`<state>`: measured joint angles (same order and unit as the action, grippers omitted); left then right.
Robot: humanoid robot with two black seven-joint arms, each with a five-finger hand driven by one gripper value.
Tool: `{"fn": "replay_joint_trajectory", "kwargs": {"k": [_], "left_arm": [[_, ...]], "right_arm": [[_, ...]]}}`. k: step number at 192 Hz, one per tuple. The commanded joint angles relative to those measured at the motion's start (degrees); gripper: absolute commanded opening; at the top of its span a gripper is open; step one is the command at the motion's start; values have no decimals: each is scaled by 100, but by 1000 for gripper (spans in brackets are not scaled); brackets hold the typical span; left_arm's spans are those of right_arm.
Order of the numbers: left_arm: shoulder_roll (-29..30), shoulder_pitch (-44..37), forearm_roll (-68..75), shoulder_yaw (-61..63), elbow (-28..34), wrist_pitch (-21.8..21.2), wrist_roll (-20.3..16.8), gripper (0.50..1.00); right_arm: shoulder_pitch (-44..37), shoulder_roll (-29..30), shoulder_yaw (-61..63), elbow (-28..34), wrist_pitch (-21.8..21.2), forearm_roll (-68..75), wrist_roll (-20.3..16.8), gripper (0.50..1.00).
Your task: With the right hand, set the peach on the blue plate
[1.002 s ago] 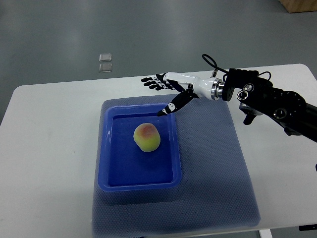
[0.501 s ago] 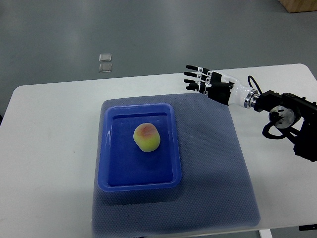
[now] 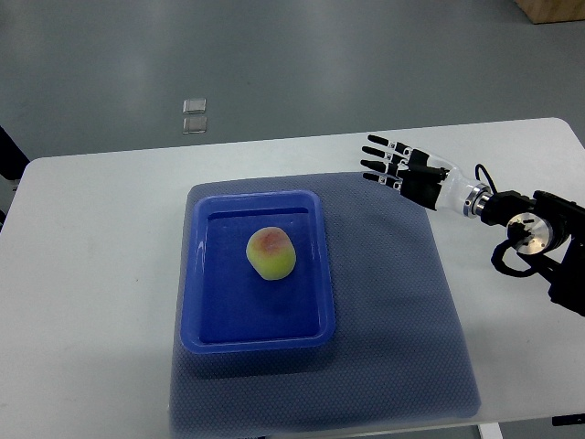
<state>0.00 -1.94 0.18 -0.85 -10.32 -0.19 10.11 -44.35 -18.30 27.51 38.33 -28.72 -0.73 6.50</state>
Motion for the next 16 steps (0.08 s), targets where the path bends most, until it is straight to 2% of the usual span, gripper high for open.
{"fn": "replay_joint_trajectory", "kwargs": {"k": [1,16], "left_arm": [[0,0,0,6,4,2,0,1000],[0,0,0,6,-5,2,0,1000]], "right_arm": [[6,1,0,-1,-28,-7,0,932],[14,-7,0,-1,-28,-7,0,932]]}}
